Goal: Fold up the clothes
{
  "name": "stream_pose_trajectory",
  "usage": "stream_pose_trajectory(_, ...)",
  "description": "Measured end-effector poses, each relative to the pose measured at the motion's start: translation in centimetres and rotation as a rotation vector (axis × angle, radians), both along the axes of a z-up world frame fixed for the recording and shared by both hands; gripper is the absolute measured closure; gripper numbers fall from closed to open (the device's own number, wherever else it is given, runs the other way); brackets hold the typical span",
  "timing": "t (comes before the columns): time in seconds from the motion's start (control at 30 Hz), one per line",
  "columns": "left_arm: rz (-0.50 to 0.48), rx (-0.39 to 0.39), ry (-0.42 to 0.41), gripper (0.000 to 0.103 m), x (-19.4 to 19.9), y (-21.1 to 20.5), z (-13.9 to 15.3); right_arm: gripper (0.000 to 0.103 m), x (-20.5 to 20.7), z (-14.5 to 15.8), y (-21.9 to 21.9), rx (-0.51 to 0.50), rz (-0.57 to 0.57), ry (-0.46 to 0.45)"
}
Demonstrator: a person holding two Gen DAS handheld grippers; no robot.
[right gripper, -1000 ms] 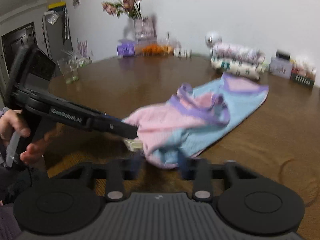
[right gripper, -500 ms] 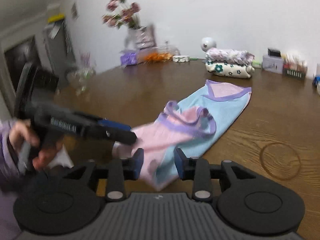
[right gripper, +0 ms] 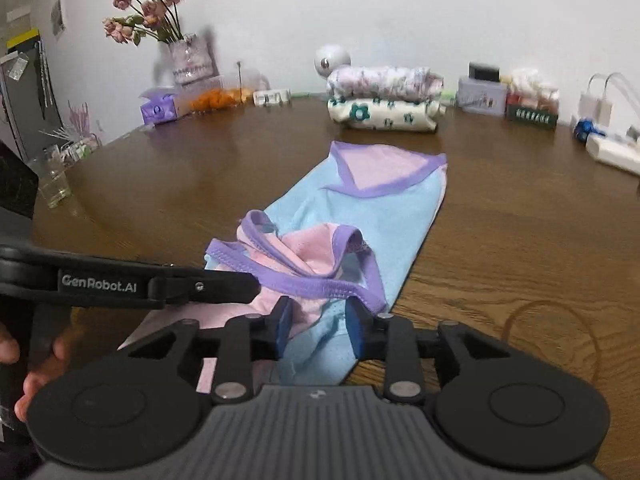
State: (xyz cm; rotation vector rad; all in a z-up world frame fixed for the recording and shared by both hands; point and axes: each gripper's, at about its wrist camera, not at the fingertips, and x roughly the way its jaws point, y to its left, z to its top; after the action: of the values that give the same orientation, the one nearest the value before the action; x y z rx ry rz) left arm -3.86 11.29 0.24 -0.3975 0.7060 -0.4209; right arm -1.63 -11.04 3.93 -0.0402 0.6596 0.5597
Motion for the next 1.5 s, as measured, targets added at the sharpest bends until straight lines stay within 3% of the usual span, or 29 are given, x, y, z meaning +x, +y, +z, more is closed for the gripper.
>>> stream_pose_trajectory(0.03, -0.012, -0.005, -0.007, 0.059, -0.6, 0.3, 0.2, 0.062, -0.8, 0.3, -0.9, 0.022, 0.017, -0.016)
stream_pose_trajectory(0.1, -0.037, -0.015, -0.022, 0.059, -1.9, 0.8, 0.5, 0.062, -2.2, 0.8, -2.6, 0.062, 0.071, -0.018)
stream_pose_trajectory(0.2, -0.048, -0.019, -0.035, 0.060, -2.7, 0.5, 0.5, 0.062, -3.1, 0.3, -4.0, 0.174, 0.138, 0.061)
stream_pose_trajectory(0.23, -0.043, -0.008, -0.031, 0.063, -2.6, 0.1, 0.4, 0.064, -3.0, 0.0, -3.9, 0.197, 0.139, 0.080)
stream_pose_trajectory(0.27, -0.037, 0.011, -0.020, 0.079, -2.4, -0.3, 0.1, 0.070, -2.7, -0.4, -3.6, 0.198, 0.124, 0.088)
stream_pose_trajectory(0.3, -0.033, 0.027, -0.018, 0.085, -2.2, -0.6, -0.1, 0.077, -2.4, -0.8, -3.2, 0.190, 0.103, 0.100)
stream_pose_trajectory(0.33, -0.031, 0.037, -0.016, 0.087, -2.2, -0.8, -0.3, 0.096, -2.0, -1.2, -2.9, 0.183, 0.082, 0.120)
stream_pose_trajectory(0.43, -0.047, 0.018, -0.014, 0.088, -2.6, -0.8, -0.5, 0.098, -2.5, -1.0, -3.1, 0.165, 0.042, 0.139)
stream_pose_trajectory(0.53, -0.096, 0.043, -0.046, 0.077, -3.3, -1.0, -0.4, 0.097, -3.5, -0.7, -3.5, 0.149, 0.021, 0.124)
stream_pose_trajectory(0.6, -0.113, 0.070, -0.055, 0.058, -3.9, -0.9, 0.1, 0.091, -4.2, -0.3, -3.6, 0.141, 0.056, 0.093)
stream_pose_trajectory(0.63, -0.118, 0.083, -0.057, 0.053, -4.3, -0.8, 0.4, 0.079, -4.6, 0.0, -3.7, 0.138, 0.074, 0.078)
stream_pose_trajectory(0.67, -0.128, 0.096, -0.056, 0.047, -4.9, -0.6, 0.6, 0.057, -5.1, 0.1, -3.8, 0.134, 0.098, 0.057)
stream_pose_trajectory(0.73, -0.149, 0.117, -0.062, 0.047, -6.1, -0.2, 1.0, 0.037, -6.2, 0.3, -4.1, 0.125, 0.161, -0.002)
stream_pose_trajectory(0.9, -0.232, 0.144, -0.136, 0.042, -8.5, -0.2, 0.9, 0.036, -7.3, 0.2, -4.1, 0.125, 0.232, -0.059)
stream_pose_trajectory(1.0, -0.215, 0.198, -0.123, 0.046, -8.0, -1.0, 0.5, 0.041, -7.3, -0.4, -3.5, 0.101, 0.243, -0.067)
stream_pose_trajectory(1.1, -0.239, 0.218, -0.146, 0.057, -8.0, -1.5, 0.3, 0.059, -7.4, -1.3, -3.0, 0.043, 0.254, -0.062)
stream_pose_trajectory(1.17, -0.255, 0.247, -0.161, 0.085, -8.2, -1.7, 0.1, 0.069, -7.7, -1.7, -2.8, 0.013, 0.256, -0.081)
stream_pose_trajectory(1.2, -0.260, 0.264, -0.168, 0.093, -8.3, -1.8, 0.1, 0.075, -7.8, -1.7, -2.9, 0.011, 0.261, -0.085)
stream_pose_trajectory(1.27, -0.270, 0.286, -0.187, 0.094, -8.9, -1.7, 0.0, 0.092, -7.9, -1.8, -3.0, 0.015, 0.275, -0.083)
stream_pose_trajectory(1.5, -0.357, 0.239, -0.196, 0.096, -13.3, -0.5, 1.4, 0.097, -11.6, 0.2, -4.3, 0.029, 0.392, -0.111)
